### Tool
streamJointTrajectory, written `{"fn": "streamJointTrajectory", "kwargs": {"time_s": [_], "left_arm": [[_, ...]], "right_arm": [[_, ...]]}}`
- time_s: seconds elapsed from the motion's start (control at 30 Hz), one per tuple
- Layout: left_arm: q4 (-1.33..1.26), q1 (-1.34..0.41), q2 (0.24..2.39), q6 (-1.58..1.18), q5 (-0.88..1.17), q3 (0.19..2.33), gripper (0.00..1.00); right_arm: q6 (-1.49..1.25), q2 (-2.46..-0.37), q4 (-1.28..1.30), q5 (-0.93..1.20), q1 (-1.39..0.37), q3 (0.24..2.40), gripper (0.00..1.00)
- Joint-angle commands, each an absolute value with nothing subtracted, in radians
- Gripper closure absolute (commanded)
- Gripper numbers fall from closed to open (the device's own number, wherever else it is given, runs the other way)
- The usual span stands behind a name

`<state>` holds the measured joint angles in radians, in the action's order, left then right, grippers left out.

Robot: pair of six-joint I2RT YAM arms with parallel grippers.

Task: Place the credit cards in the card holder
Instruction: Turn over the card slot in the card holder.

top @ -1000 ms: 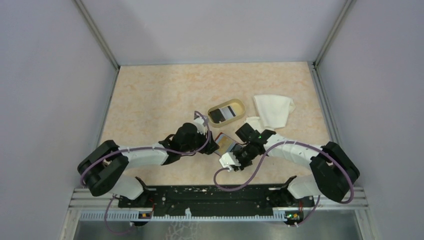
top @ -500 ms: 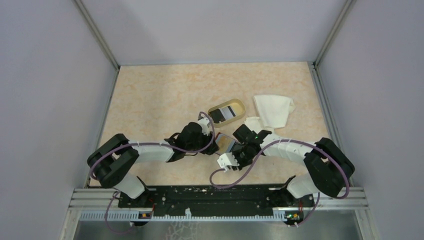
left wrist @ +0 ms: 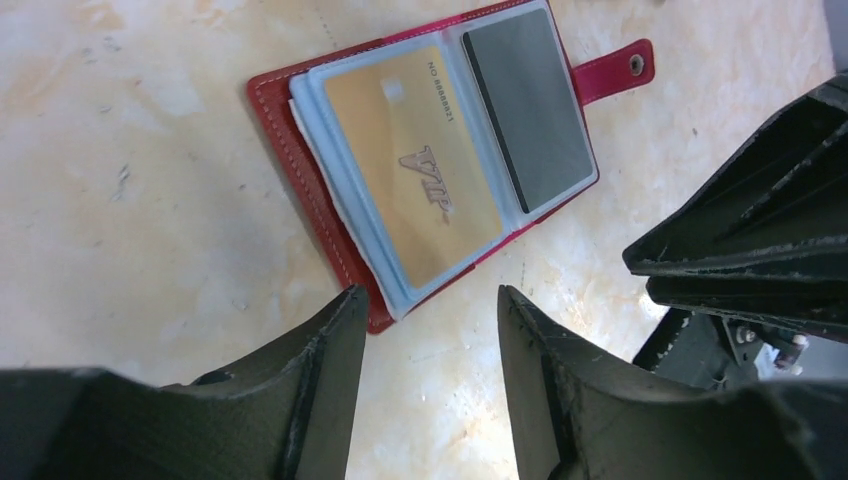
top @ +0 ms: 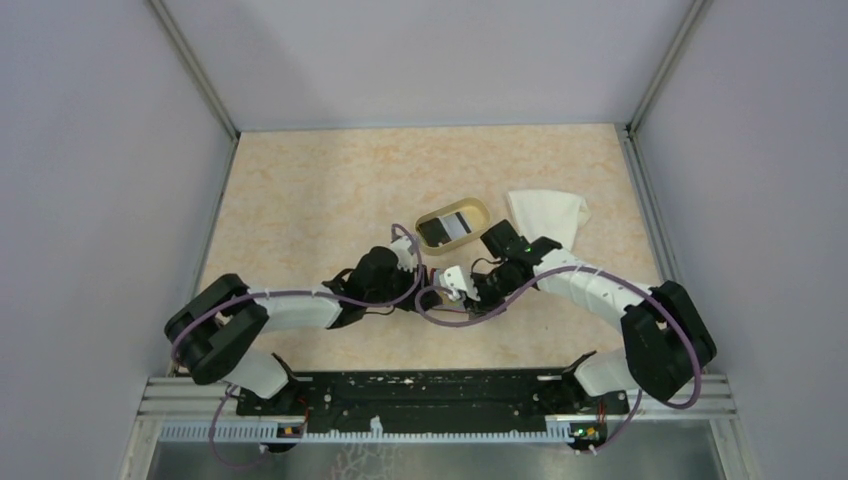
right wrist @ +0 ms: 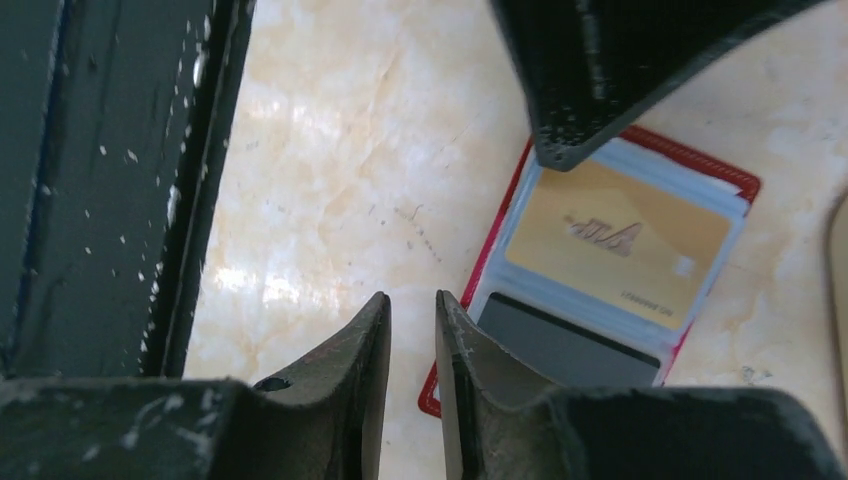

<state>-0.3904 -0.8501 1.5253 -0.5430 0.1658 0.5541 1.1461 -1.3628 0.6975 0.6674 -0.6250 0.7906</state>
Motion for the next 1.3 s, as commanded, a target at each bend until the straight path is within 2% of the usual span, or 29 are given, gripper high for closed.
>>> {"fn": "streamJointTrajectory", "kwargs": {"time_s": [0.0,0.07,0.17,0.33,0.9,1.27], "left_arm": [[-0.443,-0.846,1.420,-0.601,0.108,0.499,0.41],[-0.463,-0.846,1.412,-0.611,0.132,0.494,0.41],[-0.529,-0.845,1.434,-0.630,0.166,0.485,0.41],[-0.581,-0.845,1.508,-0.653,0.179,0.506,0.46],[-0.515,-0.845,1.633,-0.633,0.167,0.599,0.46],[-0.393,-0.845,1.605,-0.610,0.111,0.622,0.42]], "right_arm": [[0.858,-1.355,0.611,0.777,-0.611,0.867,0.76],[0.766,-1.377,0.560,0.723,-0.609,0.874,0.77],[0.712,-1.415,0.527,0.632,-0.608,0.879,0.84],[0.601,-1.431,0.431,0.502,-0.583,0.859,0.92],[0.543,-1.561,0.434,0.399,-0.574,0.877,0.94],[0.537,-1.585,0.443,0.393,-0.573,0.883,0.95]]}}
